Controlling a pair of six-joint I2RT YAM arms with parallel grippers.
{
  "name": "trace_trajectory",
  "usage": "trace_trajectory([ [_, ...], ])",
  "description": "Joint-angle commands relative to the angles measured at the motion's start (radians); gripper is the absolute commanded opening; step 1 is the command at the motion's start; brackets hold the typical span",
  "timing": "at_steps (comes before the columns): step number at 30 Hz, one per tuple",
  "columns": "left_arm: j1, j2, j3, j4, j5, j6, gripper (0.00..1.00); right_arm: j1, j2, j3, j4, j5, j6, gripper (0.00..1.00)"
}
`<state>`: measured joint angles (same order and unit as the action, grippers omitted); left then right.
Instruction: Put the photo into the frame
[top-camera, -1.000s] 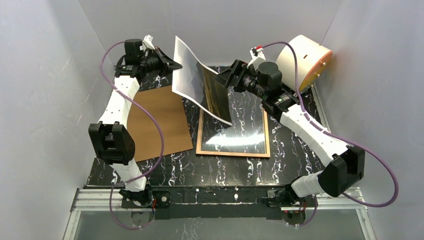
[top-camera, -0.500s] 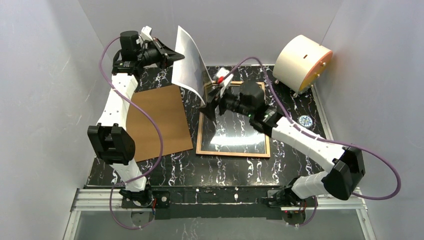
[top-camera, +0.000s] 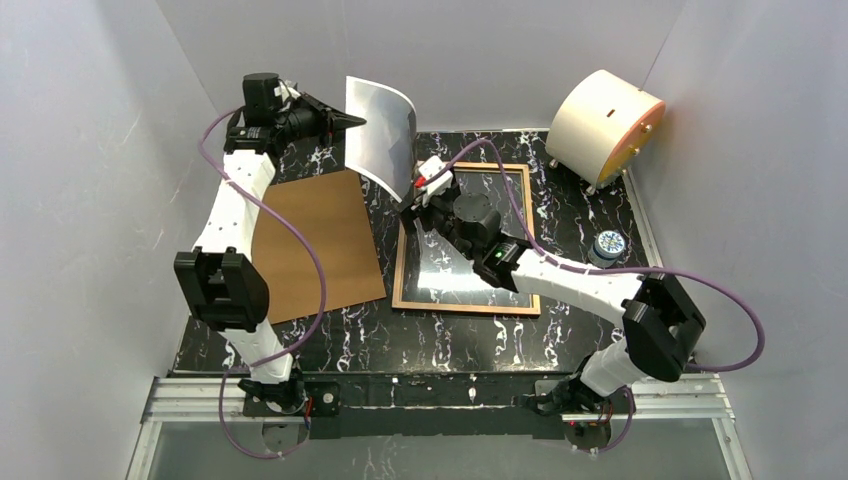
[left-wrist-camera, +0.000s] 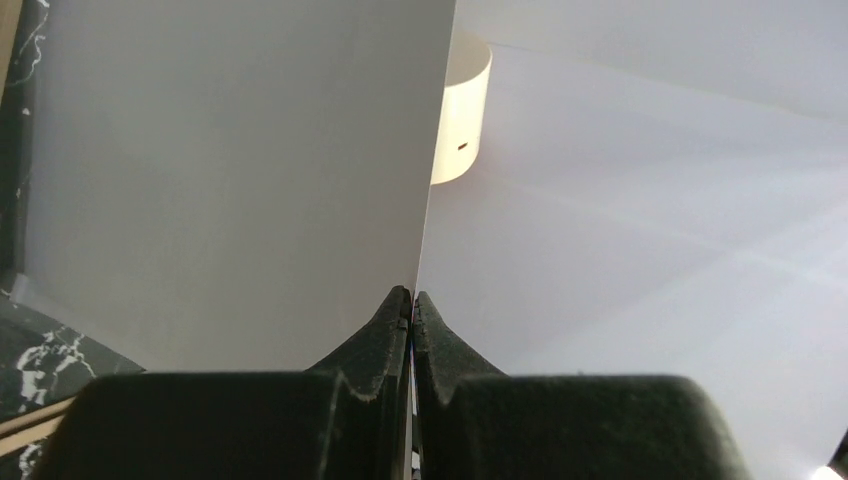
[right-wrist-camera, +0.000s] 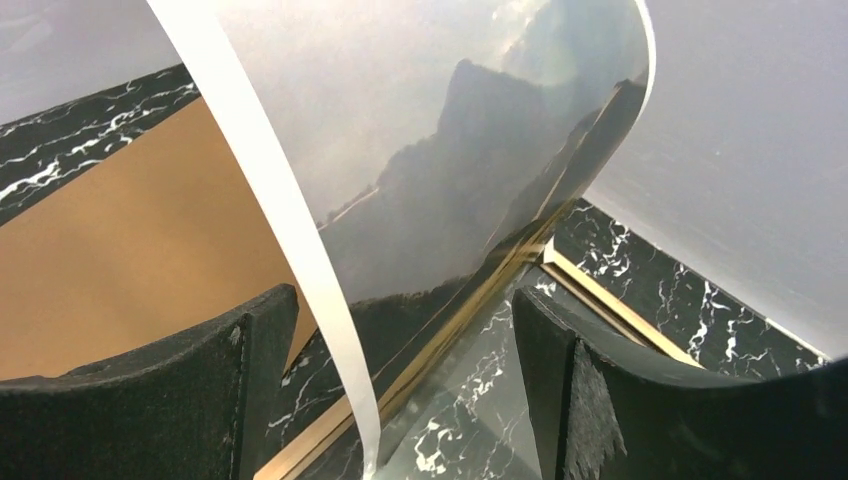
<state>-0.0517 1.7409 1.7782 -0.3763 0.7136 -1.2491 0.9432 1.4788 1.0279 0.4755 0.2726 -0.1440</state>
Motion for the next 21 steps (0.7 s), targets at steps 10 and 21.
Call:
trace_trajectory([
  [10, 0.025, -0.096, -0.078, -0.035, -0.051, -0.146, 0.00, 0.030, 0.039, -0.075, 0.259, 0.074, -0.191, 0.86],
  [21, 0.027, -0.104, -0.075, -0.060, -0.075, -0.165, 0.00, 0.029, 0.119, -0.054, 0.360, 0.154, -0.252, 0.85],
])
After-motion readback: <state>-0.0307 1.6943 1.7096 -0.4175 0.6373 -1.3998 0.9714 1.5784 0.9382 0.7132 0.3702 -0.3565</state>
